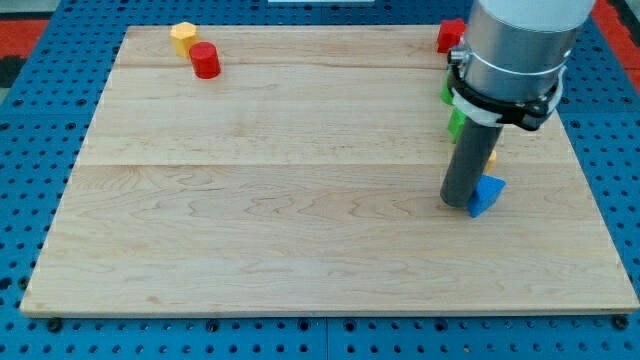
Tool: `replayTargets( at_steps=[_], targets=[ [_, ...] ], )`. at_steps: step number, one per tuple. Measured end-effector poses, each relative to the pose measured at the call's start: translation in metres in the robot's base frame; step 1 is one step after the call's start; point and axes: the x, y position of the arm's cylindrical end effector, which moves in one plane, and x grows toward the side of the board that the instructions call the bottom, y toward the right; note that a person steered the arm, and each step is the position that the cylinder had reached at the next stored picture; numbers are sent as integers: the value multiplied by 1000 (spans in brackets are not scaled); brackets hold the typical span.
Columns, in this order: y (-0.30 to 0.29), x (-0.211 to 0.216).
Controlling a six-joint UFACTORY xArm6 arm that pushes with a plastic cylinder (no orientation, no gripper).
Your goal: Move the red circle below the blue triangle
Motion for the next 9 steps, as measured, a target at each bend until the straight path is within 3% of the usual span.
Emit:
replayTargets(
  at_steps=[2,3,4,5,6,7,8,9],
  targets=[
    [-6,3],
    [-130,-12],
    [-291,-58],
    [-402,-119],
    [-451,-176],
    [-439,-259],
    [-396,-304],
    [-368,-296]
  ],
)
